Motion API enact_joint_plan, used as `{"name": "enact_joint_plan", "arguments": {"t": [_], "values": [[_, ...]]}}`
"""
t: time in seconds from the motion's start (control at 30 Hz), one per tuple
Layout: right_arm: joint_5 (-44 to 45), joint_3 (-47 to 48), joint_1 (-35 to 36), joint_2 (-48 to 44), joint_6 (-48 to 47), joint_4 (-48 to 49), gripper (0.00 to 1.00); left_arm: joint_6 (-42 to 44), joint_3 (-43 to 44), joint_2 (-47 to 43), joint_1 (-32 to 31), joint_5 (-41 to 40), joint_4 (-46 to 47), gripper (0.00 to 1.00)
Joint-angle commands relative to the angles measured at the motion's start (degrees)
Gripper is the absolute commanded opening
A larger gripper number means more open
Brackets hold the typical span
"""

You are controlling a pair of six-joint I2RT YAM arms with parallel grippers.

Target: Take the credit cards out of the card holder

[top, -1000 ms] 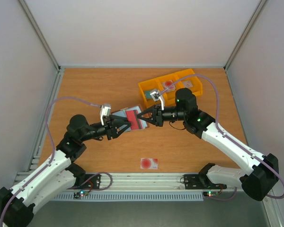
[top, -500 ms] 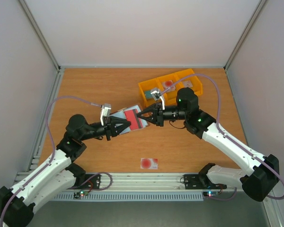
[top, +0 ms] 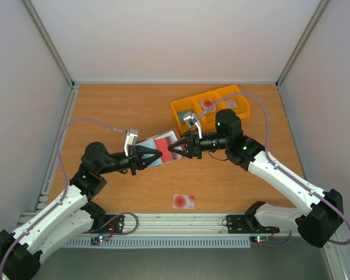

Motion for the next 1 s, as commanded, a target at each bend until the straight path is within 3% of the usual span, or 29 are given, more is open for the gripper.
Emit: {"name": "enact_joint_plan", "arguments": {"t": [0.0,0.27,0.5,0.67,0.77,0.87,0.9,0.97], "values": [[-3.72,-0.17,-0.61,-1.43,-3.36,-3.96,0.35,1.05,1.44,-1.27,-0.20,1.86,4.04,0.00],[-7.32,-1.38,-4.50,-3.92,-3.55,-6.10,0.32,1.94,1.13,-1.57,0.23,3.24,2.38,0.00],[-9.58,-0.73,-4.63,-3.57,-4.29,-6.86,0.03,2.14,0.89,-1.32,0.32,3.49,2.26,0.00],[-9.83,-0.12,-4.58,-2.98,-4.70,-7.14,0.01,3.28,1.08,-1.51,0.30,5.15,3.56,0.00],[-10.57,0.17,-4.58,-2.49,-4.42,-6.57,0.01,2.92,1.21,-1.52,0.26,5.21,3.90,0.14],[-10.74,0.24,-4.58,-2.61,-4.38,-6.42,0.01,2.25,1.20,-1.61,0.32,5.19,4.34,0.17],[-10.73,0.28,-4.58,-2.74,-4.48,-6.50,0.01,2.33,1.34,-1.72,0.32,5.44,4.29,0.15],[-10.66,0.28,-4.59,-2.99,-4.75,-7.15,0.01,2.85,1.60,-1.93,0.35,5.72,3.61,0.01]]}}
